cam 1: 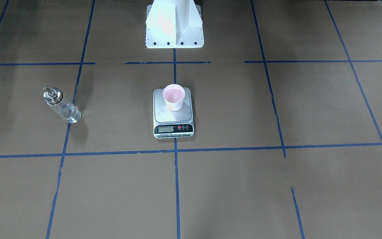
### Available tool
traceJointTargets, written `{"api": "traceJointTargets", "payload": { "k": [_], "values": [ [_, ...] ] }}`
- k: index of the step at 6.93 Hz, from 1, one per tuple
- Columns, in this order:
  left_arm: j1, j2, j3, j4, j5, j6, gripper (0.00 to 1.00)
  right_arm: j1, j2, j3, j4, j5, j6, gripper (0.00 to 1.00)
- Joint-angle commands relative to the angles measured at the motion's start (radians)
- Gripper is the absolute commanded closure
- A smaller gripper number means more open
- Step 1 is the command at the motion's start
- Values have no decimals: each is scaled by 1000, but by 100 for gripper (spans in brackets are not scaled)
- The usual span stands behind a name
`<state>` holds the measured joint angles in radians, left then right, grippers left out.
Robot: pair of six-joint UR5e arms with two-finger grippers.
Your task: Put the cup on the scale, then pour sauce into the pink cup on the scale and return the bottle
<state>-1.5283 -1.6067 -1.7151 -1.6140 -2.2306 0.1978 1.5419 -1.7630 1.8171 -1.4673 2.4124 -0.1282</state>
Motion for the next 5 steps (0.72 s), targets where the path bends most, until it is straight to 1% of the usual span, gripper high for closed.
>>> {"api": "traceJointTargets", "payload": {
  "k": [1,2,3,4,5],
  "values": [
    [-38,48,17,61,-6,76,0,37,-3,-56,-8,-9,-54,0],
    [-64,77,32,106,-21,198,0,37,-4,-55,-1,-82,-63,0],
    [-81,127,41,108,-97,254,0,37,5,-38,2,-99,-47,0],
    [-82,145,61,92,-137,255,0,37,-9,-38,4,-102,-48,0],
    [-82,142,64,92,-133,247,0,40,-7,-45,-4,-99,-38,0]
  ]
}}
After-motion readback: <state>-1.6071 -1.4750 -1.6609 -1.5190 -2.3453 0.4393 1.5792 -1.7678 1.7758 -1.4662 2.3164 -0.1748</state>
